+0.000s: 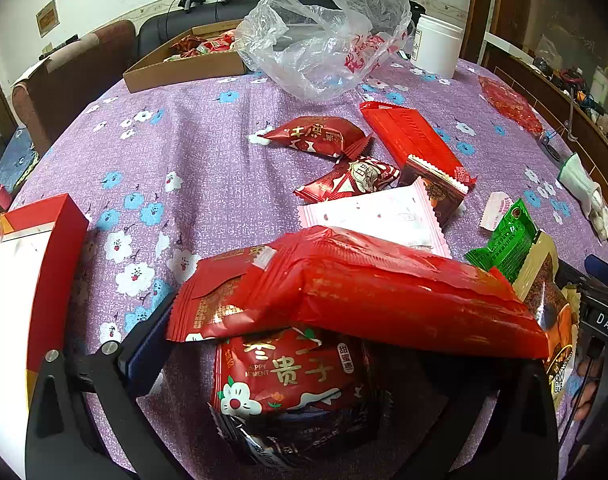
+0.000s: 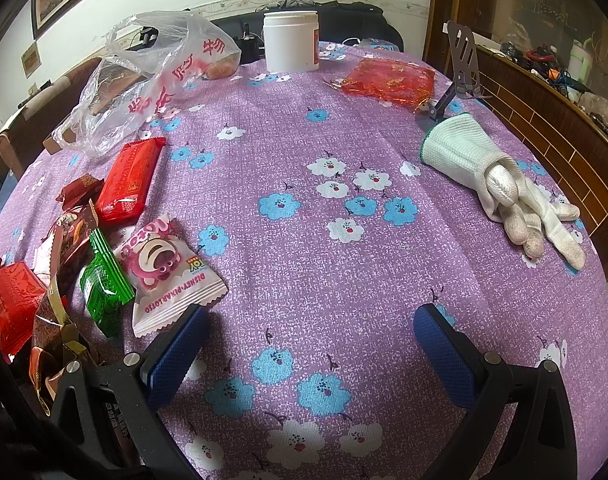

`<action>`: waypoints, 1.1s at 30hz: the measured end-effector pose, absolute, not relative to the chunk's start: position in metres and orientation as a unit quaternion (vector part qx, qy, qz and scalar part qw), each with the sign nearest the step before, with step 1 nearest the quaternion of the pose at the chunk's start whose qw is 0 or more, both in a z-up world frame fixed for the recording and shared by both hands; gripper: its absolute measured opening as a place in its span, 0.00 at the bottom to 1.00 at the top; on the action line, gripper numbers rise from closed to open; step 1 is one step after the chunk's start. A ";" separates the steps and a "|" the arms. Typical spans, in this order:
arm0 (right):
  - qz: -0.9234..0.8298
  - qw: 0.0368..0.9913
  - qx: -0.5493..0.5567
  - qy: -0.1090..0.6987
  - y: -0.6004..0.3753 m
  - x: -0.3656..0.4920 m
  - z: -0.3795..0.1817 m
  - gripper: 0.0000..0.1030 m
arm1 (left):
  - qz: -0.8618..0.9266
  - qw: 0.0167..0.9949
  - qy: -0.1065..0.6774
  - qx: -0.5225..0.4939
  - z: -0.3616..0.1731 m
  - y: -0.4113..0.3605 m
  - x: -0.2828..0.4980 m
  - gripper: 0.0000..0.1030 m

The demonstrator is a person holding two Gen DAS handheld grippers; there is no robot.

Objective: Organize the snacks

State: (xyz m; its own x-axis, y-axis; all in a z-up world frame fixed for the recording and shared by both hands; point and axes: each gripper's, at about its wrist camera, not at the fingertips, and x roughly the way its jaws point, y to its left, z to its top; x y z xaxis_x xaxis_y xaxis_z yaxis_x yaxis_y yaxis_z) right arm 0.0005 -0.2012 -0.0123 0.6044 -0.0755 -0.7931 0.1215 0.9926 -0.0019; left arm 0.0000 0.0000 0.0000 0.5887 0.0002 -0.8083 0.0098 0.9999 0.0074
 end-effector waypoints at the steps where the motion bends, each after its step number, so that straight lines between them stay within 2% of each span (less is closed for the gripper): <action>1: -0.055 0.895 0.026 0.441 -0.201 0.000 -0.012 1.00 | -0.003 0.891 0.453 0.006 0.000 0.000 0.000 1.00; 8: -0.057 0.895 0.027 0.443 -0.201 -0.002 -0.012 1.00 | -0.005 0.888 0.460 0.011 0.004 0.001 -0.008 1.00; 12: -0.068 0.891 0.038 0.446 -0.205 -0.014 -0.005 1.00 | 0.001 0.914 0.404 0.031 0.034 0.003 -0.044 1.00; 17: -0.071 0.927 0.059 0.363 -0.208 -0.057 0.030 1.00 | 0.017 0.943 0.326 0.068 0.078 0.015 -0.092 1.00; 21: -0.030 0.946 0.089 0.310 -0.197 -0.088 0.046 1.00 | 0.037 0.952 0.297 0.070 0.097 0.030 -0.118 1.00; 33: 0.044 0.945 0.082 0.314 -0.130 -0.103 0.047 1.00 | 0.091 0.951 0.292 0.042 0.109 0.078 -0.147 1.00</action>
